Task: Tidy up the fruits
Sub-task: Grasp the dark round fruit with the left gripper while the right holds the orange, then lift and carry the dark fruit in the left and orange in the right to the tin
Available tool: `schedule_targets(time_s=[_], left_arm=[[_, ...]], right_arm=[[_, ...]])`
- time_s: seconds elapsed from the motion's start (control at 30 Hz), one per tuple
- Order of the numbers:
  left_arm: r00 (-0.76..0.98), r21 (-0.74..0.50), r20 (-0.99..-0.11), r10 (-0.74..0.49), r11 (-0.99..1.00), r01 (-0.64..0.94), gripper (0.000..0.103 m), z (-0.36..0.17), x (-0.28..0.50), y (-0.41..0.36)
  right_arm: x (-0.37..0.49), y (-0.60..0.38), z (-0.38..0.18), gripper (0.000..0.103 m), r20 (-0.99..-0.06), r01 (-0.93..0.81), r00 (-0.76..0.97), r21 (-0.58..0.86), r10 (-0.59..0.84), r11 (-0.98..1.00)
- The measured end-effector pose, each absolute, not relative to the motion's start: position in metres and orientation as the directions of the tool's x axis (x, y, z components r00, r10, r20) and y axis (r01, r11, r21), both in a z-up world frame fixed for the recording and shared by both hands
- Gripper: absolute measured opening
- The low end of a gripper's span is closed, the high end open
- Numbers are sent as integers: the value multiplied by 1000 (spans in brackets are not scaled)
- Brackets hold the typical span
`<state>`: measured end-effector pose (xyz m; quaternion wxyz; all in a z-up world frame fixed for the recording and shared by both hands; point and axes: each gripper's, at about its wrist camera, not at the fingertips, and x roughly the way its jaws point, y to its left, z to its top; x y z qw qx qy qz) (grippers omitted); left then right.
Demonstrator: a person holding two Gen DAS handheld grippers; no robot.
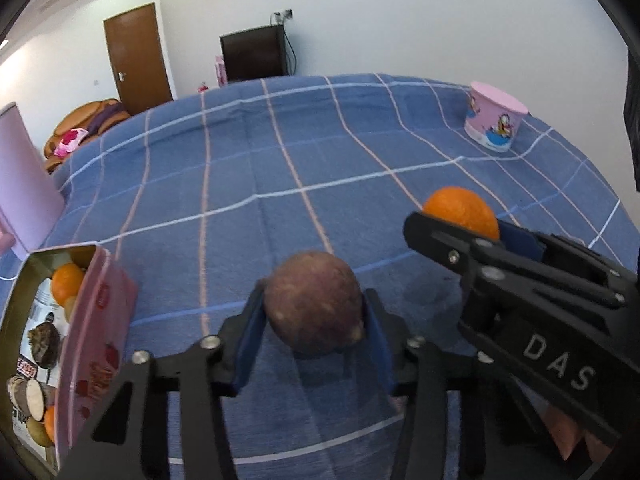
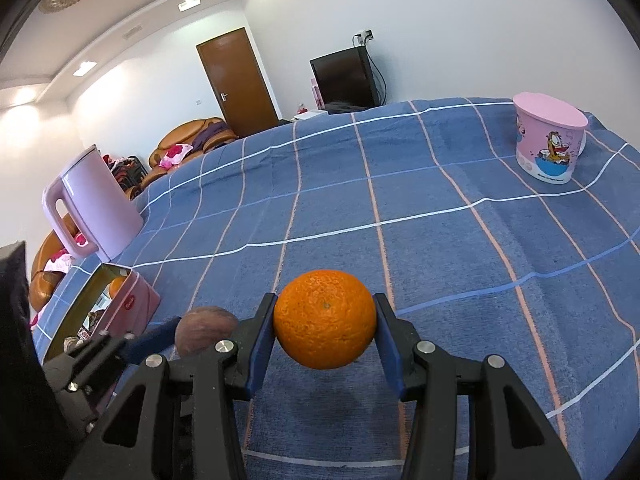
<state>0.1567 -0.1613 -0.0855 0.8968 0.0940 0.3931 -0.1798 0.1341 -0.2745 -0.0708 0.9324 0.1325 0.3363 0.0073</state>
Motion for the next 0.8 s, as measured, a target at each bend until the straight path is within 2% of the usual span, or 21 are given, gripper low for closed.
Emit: schedule_targets(time_s=[0.37, 0.8], left_arm=[[642, -32, -727, -242, 947, 321, 49, -83, 160, -141], [747, -23, -642, -172, 978, 206, 49, -69, 149, -120]], right_arm=[[134, -274, -71, 49, -616, 65, 779, 264, 117, 962], [130, -265, -65, 49, -587, 15, 799, 239, 132, 971]])
